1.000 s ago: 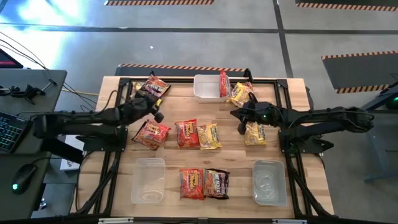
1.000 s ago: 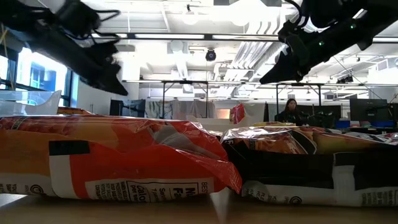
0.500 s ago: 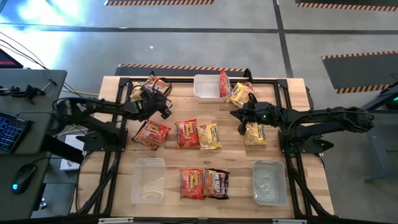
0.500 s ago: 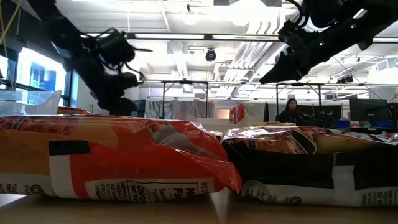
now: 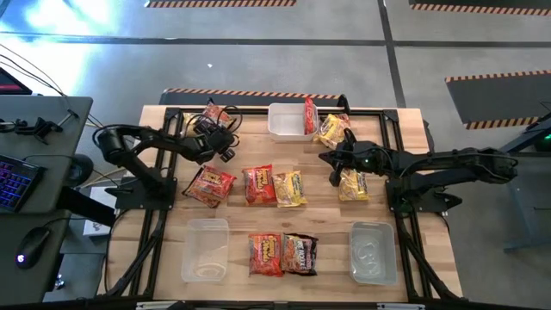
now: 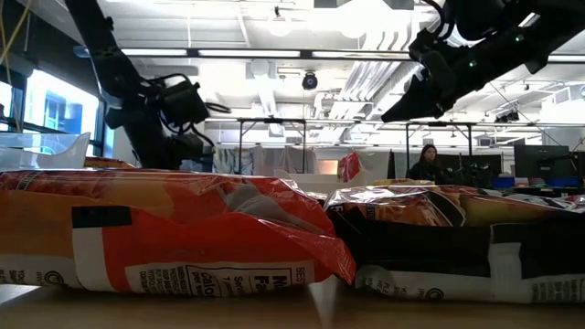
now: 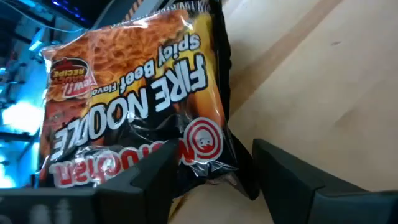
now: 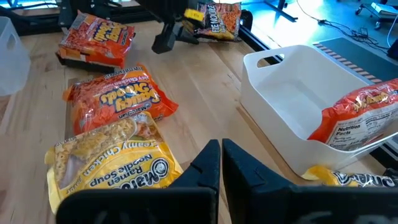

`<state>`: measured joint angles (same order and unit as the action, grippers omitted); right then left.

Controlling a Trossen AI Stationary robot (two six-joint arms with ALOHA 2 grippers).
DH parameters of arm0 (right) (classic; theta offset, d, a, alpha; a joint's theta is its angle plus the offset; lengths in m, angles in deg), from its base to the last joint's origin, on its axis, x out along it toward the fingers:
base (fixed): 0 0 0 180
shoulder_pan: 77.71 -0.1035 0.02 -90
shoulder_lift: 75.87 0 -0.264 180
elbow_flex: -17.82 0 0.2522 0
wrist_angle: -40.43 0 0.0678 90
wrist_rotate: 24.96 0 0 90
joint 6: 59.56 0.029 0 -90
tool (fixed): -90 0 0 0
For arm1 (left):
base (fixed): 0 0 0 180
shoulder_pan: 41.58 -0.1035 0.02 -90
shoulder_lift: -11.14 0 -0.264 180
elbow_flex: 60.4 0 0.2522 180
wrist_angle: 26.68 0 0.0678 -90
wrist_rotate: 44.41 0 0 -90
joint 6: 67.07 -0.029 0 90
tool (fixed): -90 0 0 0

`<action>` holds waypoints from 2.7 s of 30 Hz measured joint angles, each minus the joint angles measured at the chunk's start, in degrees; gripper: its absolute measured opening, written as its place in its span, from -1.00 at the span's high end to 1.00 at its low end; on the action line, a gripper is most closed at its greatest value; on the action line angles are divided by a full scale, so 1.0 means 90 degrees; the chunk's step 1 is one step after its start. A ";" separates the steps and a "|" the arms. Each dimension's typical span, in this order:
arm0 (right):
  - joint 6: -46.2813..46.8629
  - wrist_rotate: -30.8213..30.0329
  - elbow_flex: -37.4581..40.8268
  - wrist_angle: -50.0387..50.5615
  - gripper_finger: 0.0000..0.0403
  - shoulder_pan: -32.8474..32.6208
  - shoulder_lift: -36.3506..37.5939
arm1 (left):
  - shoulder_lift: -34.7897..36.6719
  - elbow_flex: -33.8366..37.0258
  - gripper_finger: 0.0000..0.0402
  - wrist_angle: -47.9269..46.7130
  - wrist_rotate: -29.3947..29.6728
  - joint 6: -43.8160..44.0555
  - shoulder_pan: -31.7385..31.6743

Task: Sort Maruchan noodles
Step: Put the black noodle pack into the gray bin

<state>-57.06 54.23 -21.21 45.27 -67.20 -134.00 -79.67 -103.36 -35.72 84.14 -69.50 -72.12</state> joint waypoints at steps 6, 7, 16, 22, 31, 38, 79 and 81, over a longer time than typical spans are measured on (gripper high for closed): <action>0.0000 0.0000 -0.0001 -0.0013 1.00 -0.0001 0.0000 | 0.0066 -0.0003 0.55 0.0007 0.0036 -0.0211 -0.0022; 0.0004 -0.0002 -0.0001 -0.0014 1.00 0.0000 0.0000 | 0.0116 0.0000 0.64 -0.0001 -0.0014 -0.0302 -0.0022; 0.0200 -0.0421 -0.0006 -0.0483 0.76 -0.0004 -0.0192 | 0.1161 0.0013 0.97 -0.0271 -0.1130 -0.0425 -0.0030; -0.0159 -0.0271 -0.0307 -0.1273 0.21 -0.0004 -0.1267 | 0.2157 0.0013 0.99 -0.0700 -0.2661 0.0196 -0.0028; -0.1609 -0.0248 -0.2438 -0.0632 -0.45 0.0013 -0.3407 | 0.2939 0.0013 1.00 -0.0725 -0.4366 0.1059 0.0025; -0.2556 0.0271 -0.4721 0.1052 -0.49 0.0028 -0.4805 | 0.3010 0.0013 1.00 -0.0400 -0.5118 0.1522 0.0215; -0.3308 0.1967 -0.7724 0.3658 0.57 0.0346 -0.6524 | 0.3512 0.0010 0.72 0.0744 -0.5408 0.1622 0.0818; -0.3301 0.1966 -0.7724 0.3792 0.58 0.0351 -0.6402 | 0.3865 0.0012 0.63 0.0657 -0.5218 0.1415 0.0816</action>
<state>-86.77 71.92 -90.72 79.40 -64.04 -191.62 -44.89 -103.25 -29.81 37.17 -56.77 -64.77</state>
